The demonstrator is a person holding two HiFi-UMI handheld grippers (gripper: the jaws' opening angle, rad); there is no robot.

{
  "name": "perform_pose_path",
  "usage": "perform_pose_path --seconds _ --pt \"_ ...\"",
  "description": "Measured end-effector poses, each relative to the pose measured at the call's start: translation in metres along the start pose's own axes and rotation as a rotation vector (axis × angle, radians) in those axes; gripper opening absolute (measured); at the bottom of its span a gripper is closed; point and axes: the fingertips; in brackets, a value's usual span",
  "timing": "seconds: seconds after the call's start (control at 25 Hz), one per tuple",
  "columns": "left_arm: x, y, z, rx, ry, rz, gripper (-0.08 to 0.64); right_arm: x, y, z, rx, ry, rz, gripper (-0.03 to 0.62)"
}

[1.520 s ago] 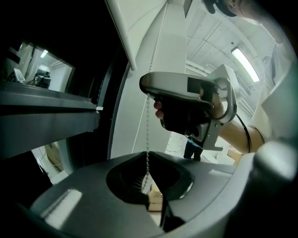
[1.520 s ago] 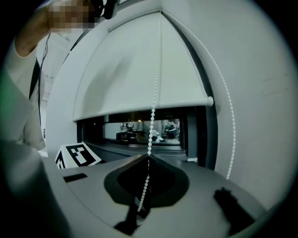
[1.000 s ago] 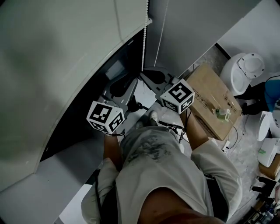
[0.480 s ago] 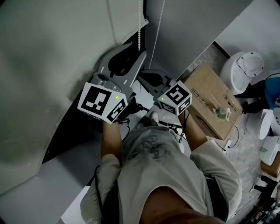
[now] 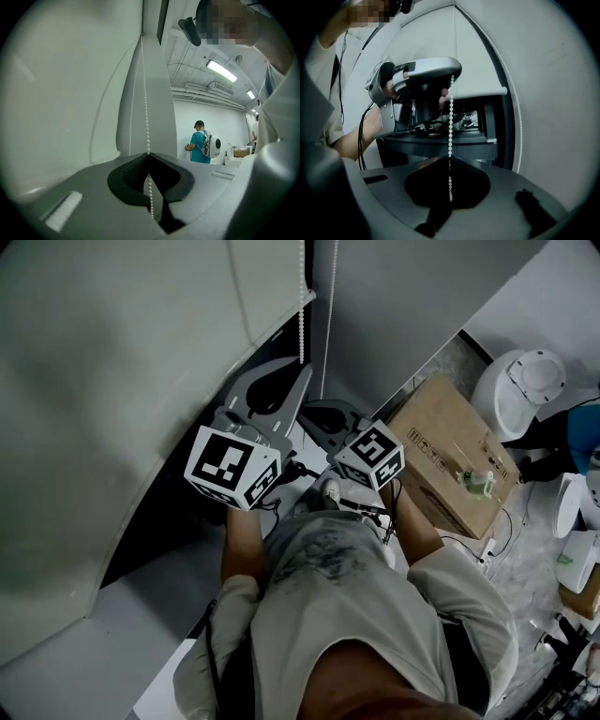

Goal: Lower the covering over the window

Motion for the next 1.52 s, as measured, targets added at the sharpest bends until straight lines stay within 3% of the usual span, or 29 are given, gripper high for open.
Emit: perform_pose_path --seconds 0.44,0.88,1.0,1.16,1.28,1.52 --pt "0.06 -0.006 0.013 0.012 -0.077 -0.098 0.011 0.056 0.01 0.009 0.024 0.046 -0.11 0.017" --pt "0.082 -0.008 0.014 -0.003 -0.117 -0.129 0.011 0.066 0.004 0.015 0.045 0.059 -0.098 0.018" --pt "0.082 -0.009 0.013 -0.007 -0.116 -0.132 0.011 0.04 -0.016 0.015 0.027 0.084 -0.017 0.046" --pt "0.08 -0.01 0.014 -0.006 -0.119 -0.128 0.011 -0.031 -0.046 0.011 0.005 0.108 0.159 0.091" --pt "0.078 -0.011 0.017 -0.004 -0.119 -0.123 0.011 -0.08 -0.056 0.002 0.008 0.041 0.225 0.091" --pt "0.08 -0.012 0.021 0.001 -0.118 -0.119 0.011 -0.141 -0.052 -0.008 -0.005 -0.059 0.282 0.089"
Point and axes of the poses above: the fingertips, and each gripper's own axes: y forward along the fingers, z to its right, x out of its underside, and after that the axes turned 13 degrees about y, right-handed
